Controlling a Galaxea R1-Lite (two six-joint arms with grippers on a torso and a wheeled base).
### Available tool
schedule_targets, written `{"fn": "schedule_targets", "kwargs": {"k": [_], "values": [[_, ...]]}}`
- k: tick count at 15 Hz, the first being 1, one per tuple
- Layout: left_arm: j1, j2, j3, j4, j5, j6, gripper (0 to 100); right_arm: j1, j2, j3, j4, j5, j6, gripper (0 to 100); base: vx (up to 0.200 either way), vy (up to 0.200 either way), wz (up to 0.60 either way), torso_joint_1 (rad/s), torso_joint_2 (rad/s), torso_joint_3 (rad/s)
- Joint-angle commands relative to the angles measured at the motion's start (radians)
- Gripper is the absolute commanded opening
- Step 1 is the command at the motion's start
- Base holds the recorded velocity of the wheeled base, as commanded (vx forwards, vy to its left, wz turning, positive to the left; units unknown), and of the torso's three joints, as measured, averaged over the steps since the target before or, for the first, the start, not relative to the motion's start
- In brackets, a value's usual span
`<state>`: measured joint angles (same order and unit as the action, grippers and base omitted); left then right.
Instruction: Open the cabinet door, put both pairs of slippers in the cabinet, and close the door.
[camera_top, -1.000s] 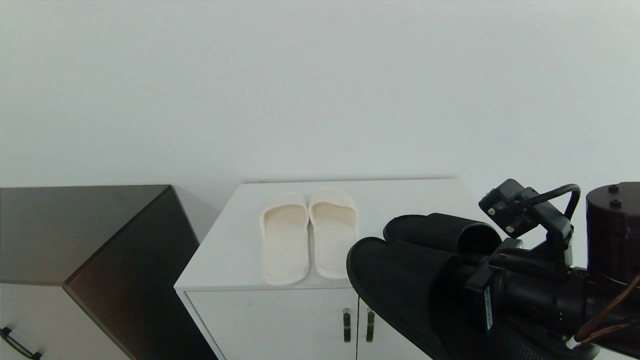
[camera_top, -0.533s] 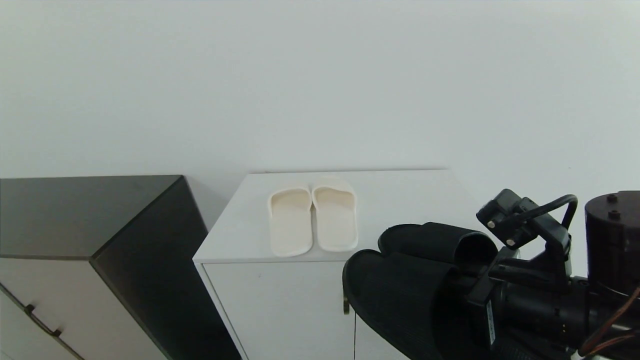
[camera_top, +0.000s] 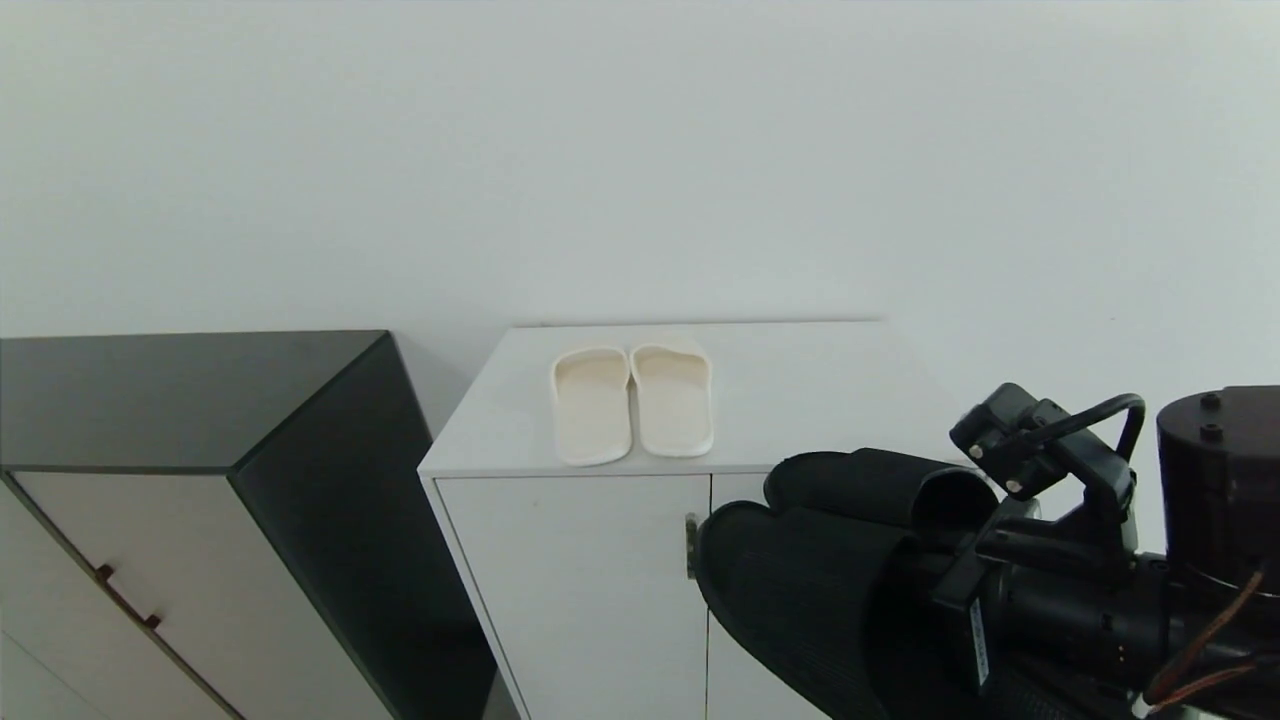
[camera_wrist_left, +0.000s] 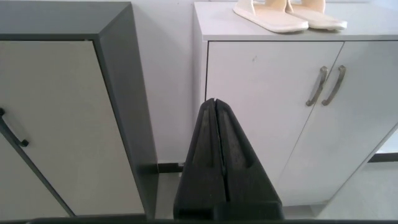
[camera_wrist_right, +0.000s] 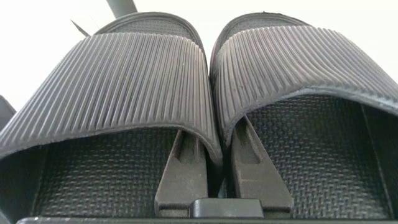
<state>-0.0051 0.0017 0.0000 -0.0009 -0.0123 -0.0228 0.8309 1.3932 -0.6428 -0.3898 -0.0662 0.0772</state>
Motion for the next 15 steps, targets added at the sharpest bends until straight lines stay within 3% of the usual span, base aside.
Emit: {"fn": "schedule_targets", "kwargs": {"k": [1,11,15], "values": [[0.001,0.000,0.000,-0.001,0.000,0.000,0,0.002,0.004,0.003,-0.001,0.002,-0.001,0,0.000,0.000,0.00,0.000,0.00,0.000],[0.001,0.000,0.000,-0.001,0.000,0.000,0,0.016,0.003,0.017,-0.001,0.005,-0.004,0,0.000,0.000,0.00,-0.006,0.01,0.007],[0.001,0.000,0.000,-0.001,0.002,0.001,0,0.016,0.000,0.034,-0.014,0.003,-0.008,0,0.000,0.000,0.00,-0.181,0.44,0.253]]}}
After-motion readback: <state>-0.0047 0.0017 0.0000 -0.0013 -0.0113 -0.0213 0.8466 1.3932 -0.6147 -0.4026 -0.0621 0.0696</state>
